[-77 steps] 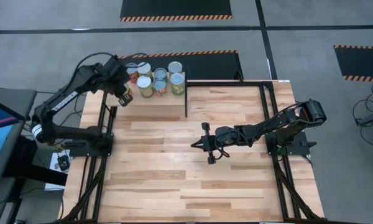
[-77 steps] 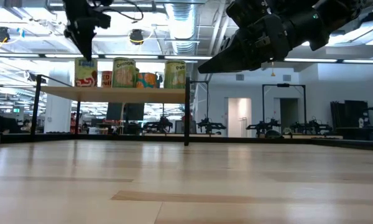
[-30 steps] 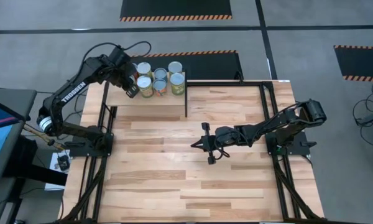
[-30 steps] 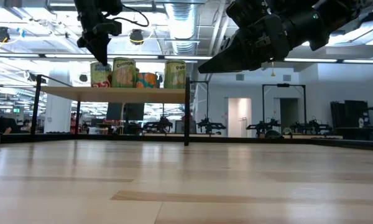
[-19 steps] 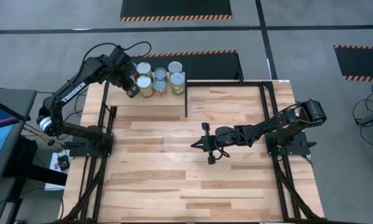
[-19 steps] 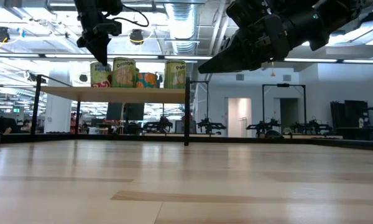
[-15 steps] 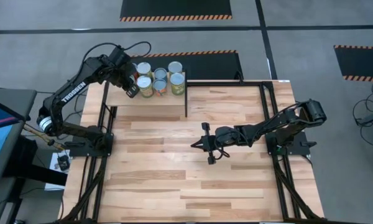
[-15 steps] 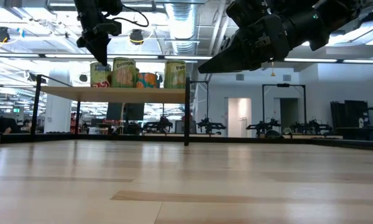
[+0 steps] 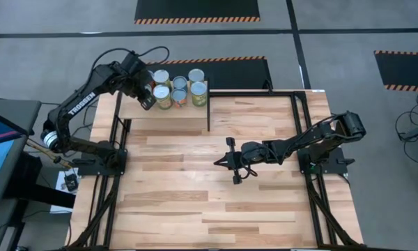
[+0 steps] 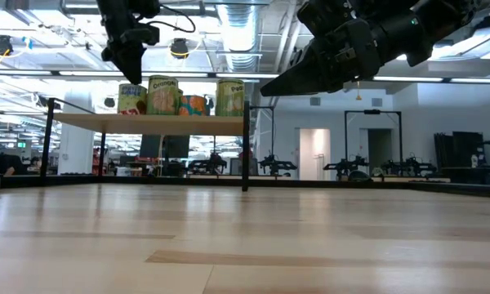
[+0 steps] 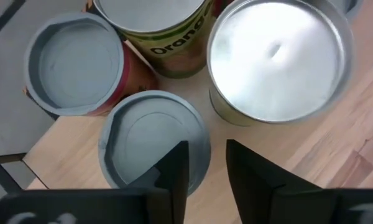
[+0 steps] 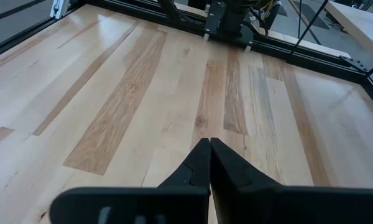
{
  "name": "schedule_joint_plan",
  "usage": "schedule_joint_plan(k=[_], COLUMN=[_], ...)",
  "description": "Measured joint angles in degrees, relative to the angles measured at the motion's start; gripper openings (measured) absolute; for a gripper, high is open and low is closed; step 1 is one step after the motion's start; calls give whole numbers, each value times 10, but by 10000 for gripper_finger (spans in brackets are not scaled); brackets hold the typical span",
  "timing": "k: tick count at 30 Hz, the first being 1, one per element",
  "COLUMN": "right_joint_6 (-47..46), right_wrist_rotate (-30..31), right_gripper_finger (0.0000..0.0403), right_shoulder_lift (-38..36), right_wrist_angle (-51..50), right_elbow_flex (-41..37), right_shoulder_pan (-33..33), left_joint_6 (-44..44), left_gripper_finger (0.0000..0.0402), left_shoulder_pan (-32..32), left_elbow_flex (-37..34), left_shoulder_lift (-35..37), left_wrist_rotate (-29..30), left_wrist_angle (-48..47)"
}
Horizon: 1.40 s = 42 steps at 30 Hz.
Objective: Pick and place cans onto a shelf
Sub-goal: Put the canned spaghetti sauce on the shelf
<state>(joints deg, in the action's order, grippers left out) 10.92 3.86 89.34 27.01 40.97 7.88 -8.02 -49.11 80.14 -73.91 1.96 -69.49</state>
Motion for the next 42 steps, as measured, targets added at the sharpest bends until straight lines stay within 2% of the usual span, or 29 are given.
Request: schedule_joint_plan(k=[7,12,15,20,27,42], right_joint_6=[0,0,-2,-4,-1,0], right_wrist_rotate=[0,0,0,0,0,-3], right_gripper_finger=[19,18,21,18,21,21], right_shoulder_lift=[0,0,0,0,0,0], right_wrist_angle=[0,0,1,0,0,0], right_elbow_flex=[0,0,0,0,0,0], right_shoulder_pan=[0,0,0,4,4,4], left_joint_6=[-23,-23,-36,-51,-53,-48], left_gripper_finger=[89,66,40,4,4,4], left_shoulder_pan=[12,12,12,11,10,8], left_elbow_flex=[0,0,0,0,0,0], left_shoulder_lift=[40,45,33,9,-12,-11], left_wrist_rotate=[8,82,97,102,107,70], left_wrist_angle=[0,-12,-12,-4,2,10])
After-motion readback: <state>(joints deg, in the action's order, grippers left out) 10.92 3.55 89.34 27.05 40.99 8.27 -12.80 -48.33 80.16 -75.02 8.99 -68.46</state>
